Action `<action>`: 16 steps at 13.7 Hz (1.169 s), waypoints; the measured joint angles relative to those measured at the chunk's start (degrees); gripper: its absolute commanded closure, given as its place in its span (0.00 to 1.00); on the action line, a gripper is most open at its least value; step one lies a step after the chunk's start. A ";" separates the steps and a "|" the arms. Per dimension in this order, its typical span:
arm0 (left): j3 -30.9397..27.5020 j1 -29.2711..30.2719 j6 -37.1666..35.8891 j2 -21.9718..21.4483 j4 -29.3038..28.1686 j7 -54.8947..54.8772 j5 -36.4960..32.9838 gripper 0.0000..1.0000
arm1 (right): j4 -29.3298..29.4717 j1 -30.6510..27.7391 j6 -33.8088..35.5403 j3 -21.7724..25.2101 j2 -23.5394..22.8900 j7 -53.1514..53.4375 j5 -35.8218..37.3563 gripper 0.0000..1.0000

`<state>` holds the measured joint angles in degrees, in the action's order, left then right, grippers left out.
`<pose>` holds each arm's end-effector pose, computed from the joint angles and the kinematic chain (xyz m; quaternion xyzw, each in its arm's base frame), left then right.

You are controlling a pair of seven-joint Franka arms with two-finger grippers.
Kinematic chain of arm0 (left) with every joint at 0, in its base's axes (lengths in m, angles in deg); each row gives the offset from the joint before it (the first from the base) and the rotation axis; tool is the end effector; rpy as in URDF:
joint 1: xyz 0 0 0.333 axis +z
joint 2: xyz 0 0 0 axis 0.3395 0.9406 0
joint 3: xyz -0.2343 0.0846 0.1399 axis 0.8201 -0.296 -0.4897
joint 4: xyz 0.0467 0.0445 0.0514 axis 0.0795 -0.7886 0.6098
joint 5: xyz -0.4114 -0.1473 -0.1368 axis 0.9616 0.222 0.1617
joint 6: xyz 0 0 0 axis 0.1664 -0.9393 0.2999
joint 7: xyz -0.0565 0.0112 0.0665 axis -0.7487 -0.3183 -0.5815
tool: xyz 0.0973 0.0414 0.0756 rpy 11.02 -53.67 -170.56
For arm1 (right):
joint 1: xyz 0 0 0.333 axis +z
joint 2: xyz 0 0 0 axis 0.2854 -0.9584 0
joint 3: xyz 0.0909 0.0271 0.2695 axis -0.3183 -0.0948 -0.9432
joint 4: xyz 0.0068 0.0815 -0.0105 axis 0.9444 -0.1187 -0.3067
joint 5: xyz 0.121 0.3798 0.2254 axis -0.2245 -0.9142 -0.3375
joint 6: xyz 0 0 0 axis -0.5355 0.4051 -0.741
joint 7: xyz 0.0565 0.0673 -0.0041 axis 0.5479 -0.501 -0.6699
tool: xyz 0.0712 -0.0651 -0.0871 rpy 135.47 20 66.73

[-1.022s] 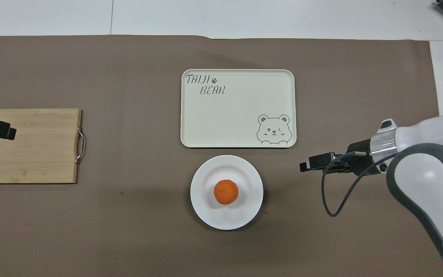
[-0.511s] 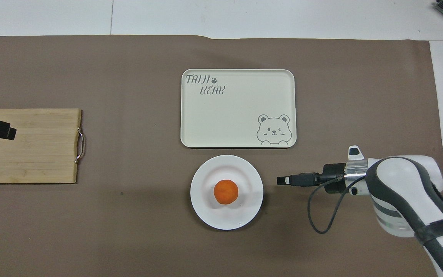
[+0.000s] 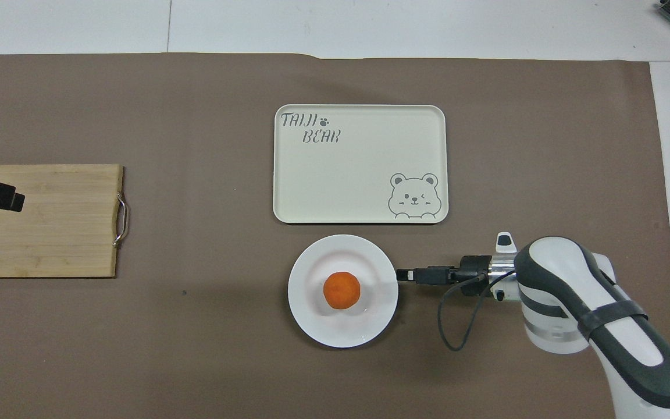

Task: Place orange and plate with both arms
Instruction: 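Reach the right gripper to the plate rim and grip it, then slide the plate with the right gripper onto the bear tray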

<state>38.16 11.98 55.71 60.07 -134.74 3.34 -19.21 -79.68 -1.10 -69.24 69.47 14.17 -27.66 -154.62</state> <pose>0.6053 -0.0201 0.6162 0.9944 -0.1052 -0.0052 0.0120 0.4752 0.1703 0.1544 -0.8751 0.0096 -0.0215 0.4834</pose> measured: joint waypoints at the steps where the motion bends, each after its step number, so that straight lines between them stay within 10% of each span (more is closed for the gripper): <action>1: 0.00 0.00 0.00 0.00 0.00 0.00 0.00 0.00 | -0.23 0.29 -0.06 0.00 -0.02 0.00 -0.65 0.00; 5: 0.00 0.00 0.00 0.00 0.00 0.00 0.00 0.00 | -1.40 0.22 0.00 0.09 -0.04 0.00 -1.82 0.02; 16: 0.00 0.00 0.00 0.00 0.00 0.00 0.00 0.00 | -1.85 0.42 0.98 0.03 -0.04 0.22 -1.89 1.00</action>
<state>38.16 11.98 55.71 60.07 -134.74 3.33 -19.21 -81.53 -0.68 -68.26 69.50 14.13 -27.43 -156.52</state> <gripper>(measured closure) 0.000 0.850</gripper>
